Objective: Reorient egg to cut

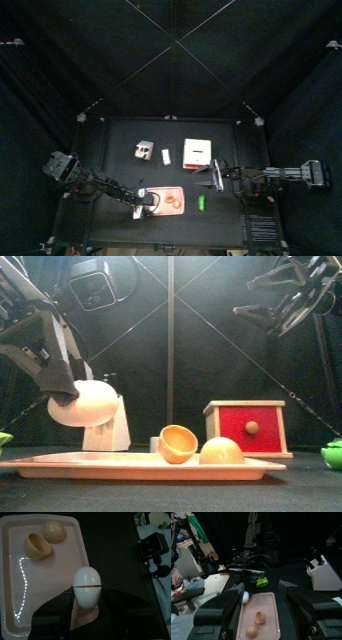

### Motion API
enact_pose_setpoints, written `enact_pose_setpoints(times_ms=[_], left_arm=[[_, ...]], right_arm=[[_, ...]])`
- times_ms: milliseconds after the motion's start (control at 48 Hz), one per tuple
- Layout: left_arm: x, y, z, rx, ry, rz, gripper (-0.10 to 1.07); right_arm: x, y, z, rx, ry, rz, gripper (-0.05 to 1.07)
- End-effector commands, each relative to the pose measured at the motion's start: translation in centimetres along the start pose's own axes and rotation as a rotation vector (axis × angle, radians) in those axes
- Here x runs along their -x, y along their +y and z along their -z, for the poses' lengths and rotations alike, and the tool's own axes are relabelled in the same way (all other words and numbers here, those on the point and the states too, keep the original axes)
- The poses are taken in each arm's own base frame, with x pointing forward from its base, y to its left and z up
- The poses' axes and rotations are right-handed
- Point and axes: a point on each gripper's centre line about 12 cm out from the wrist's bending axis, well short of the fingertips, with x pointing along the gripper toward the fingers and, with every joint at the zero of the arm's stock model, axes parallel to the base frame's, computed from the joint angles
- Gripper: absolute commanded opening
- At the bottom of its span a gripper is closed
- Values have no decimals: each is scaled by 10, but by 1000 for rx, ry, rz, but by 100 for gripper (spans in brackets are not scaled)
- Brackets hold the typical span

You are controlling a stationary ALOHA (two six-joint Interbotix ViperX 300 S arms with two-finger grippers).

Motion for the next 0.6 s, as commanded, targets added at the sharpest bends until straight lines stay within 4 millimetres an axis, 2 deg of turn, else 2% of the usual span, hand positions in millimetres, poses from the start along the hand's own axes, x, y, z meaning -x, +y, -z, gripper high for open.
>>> enact_pose_setpoints(times_ms=[0, 146, 396, 583], left_arm=[[3, -1, -17, 48, -46, 3, 74], [2, 4, -25, 180, -66, -19, 74], [2, 19, -26, 636, -122, -95, 74], [11, 14, -25, 851, -293, -161, 74]], right_arm=[[-1, 4, -5, -4, -19, -13, 91], [0, 6, -6, -4, -22, -23, 91], [1, 6, -6, -4, -23, -23, 91], [1, 7, -5, 0, -20, -26, 91]])
